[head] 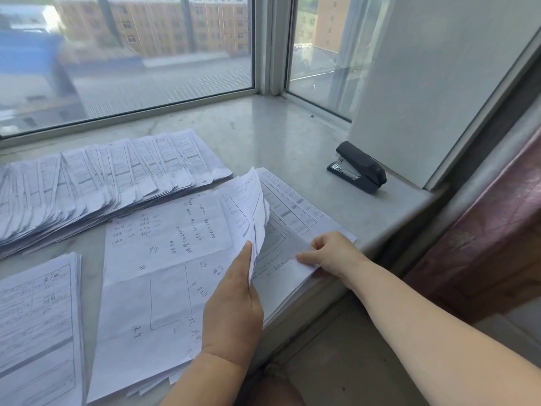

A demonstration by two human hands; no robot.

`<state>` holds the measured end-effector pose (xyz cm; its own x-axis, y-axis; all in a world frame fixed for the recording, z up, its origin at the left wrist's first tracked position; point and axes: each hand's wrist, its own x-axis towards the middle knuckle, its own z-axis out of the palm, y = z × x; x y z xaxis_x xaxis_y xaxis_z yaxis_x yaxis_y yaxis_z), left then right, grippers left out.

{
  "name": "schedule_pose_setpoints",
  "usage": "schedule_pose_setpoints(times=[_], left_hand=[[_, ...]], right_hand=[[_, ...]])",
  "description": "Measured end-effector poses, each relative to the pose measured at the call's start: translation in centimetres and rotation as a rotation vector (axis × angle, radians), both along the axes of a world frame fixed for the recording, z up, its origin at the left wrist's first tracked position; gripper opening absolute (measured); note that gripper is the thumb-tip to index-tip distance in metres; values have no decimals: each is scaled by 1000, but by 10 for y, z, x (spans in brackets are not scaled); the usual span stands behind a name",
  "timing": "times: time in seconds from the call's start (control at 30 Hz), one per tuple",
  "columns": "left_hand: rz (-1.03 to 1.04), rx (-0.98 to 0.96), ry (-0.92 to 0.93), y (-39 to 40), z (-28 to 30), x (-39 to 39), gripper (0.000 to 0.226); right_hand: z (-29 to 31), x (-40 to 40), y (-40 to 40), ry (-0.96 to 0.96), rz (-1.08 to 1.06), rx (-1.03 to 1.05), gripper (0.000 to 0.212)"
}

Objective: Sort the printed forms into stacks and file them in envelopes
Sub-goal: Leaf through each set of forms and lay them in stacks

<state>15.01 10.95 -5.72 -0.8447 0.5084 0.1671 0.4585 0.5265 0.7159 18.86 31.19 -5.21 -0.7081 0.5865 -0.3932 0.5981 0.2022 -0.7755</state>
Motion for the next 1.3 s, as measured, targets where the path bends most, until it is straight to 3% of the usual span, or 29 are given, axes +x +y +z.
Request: schedule_pose_setpoints(times=[0.13, 0.23, 0.43, 0.57, 0.63, 0.8, 0.9, 1.07, 1.17, 1.3], left_hand=[[-78, -165, 31, 2, 0, -2, 79], [-186, -282, 41, 2, 2, -6, 96], [-374, -657, 129, 13, 14, -8, 70], [-447, -502, -24, 4, 35, -11, 74], [-510, -375, -12, -15, 50, 1, 74], [-426, -164, 134, -117, 45, 21, 55], [-264, -123, 158, -195, 34, 9, 47], [-80, -166, 56, -291, 21, -8, 37], [-131, -200, -19, -311, 12, -5, 43], [-125, -161, 1, -316, 1, -4, 30]], right_hand=[[12, 14, 7, 139, -178, -220, 29], [27, 37, 13, 281, -411, -308, 20], [48, 78, -16, 429, -500, -280, 16], [63, 91, -51, 479, -501, -218, 14], [71, 95, -73, 521, -484, -187, 13], [61, 75, -159, 371, -110, -254, 9], [43, 55, -216, 251, 100, -236, 9], [17, 33, -283, 94, 275, -95, 8], [7, 27, -305, 59, 264, -96, 5], [2, 19, -317, 55, 199, -184, 6]])
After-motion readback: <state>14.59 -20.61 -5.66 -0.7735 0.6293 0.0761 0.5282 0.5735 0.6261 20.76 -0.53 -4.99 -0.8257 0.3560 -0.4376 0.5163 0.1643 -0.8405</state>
